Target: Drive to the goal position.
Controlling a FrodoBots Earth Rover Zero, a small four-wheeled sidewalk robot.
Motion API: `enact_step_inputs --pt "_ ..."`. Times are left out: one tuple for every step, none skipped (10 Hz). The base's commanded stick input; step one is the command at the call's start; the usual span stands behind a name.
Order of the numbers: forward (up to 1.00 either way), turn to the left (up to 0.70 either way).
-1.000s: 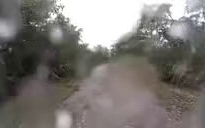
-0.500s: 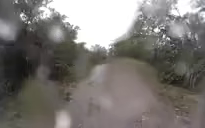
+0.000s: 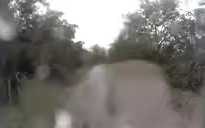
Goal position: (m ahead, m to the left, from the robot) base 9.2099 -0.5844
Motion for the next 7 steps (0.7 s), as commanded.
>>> enact_step_inputs --pt "0.85 0.00" --pt "0.85 0.00" --pt "0.85 0.00" --pt "0.85 0.00" --pt "0.85 0.00" --pt "0.85 0.00" --pt "0.85 0.00"
